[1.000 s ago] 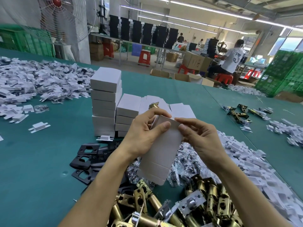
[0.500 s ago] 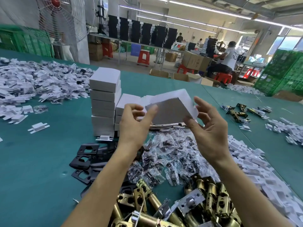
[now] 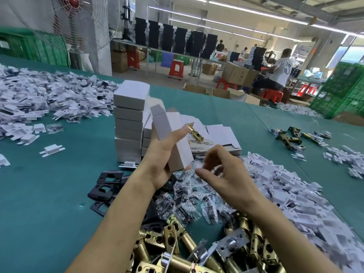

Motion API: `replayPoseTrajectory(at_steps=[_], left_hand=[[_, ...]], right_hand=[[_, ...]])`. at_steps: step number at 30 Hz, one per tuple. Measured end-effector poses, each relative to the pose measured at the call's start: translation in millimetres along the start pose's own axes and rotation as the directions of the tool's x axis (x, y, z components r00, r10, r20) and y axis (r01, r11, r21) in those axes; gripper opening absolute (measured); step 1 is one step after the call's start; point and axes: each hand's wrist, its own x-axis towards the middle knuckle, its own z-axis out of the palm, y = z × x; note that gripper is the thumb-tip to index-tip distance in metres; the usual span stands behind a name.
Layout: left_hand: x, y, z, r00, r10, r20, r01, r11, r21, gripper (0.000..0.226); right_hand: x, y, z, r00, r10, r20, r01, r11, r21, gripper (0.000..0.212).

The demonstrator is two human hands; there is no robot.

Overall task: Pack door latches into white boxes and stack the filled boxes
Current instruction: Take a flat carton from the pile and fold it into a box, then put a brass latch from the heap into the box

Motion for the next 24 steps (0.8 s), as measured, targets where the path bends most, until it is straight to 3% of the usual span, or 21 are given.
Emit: replayPoseTrajectory(at_steps=[2, 3, 5, 7, 9, 12, 16, 20, 24], left_hand=[[0, 3, -1, 0.994, 0.114, -0.001, -0.113, 0.989, 0.100, 0.060], [0, 3, -2, 0.989, 0.151, -0.007, -0.149, 0.981, 0.124, 0.055], [1, 1, -4, 0.973, 0.231, -0.022, -0.220, 0.948, 0.228, 0.055], [3, -1, -5, 0.958, 0.286, 0.003, -0.272, 0.906, 0.324, 0.056], [4, -2, -7, 0.950, 0.310, 0.025, -0.298, 0.883, 0.363, 0.049], [6, -4, -11, 0.945, 0.328, -0.003, -0.301, 0.871, 0.390, 0.039], [9, -6, -15, 0.937, 0.348, -0.026, -0.315, 0.876, 0.365, 0.034], [12, -7, -17, 0.939, 0.344, -0.009, -0.319, 0.877, 0.358, 0.034], [14, -12, -20, 0.945, 0.321, 0.066, -0.320, 0.860, 0.398, 0.028]], right_hand=[[-1, -3, 4, 0.995, 0.100, 0.026, -0.098, 0.992, -0.081, 0.021], [0, -5, 6, 0.978, 0.152, 0.144, -0.130, 0.980, -0.149, 0.020], [0, -11, 15, 0.867, 0.240, 0.437, -0.132, 0.955, -0.264, 0.014], [0, -17, 26, 0.744, 0.274, 0.609, -0.069, 0.939, -0.338, 0.023], [-1, -22, 35, 0.665, 0.313, 0.678, -0.064, 0.928, -0.366, 0.037], [0, -24, 43, 0.608, 0.374, 0.700, -0.113, 0.914, -0.390, 0.054], [-7, -20, 48, 0.612, 0.409, 0.677, -0.238, 0.911, -0.335, 0.051], [-6, -12, 28, 0.648, 0.459, 0.607, -0.517, 0.851, -0.091, 0.043], [-8, -6, 10, 0.721, 0.365, 0.589, -0.453, 0.891, 0.003, 0.041]])
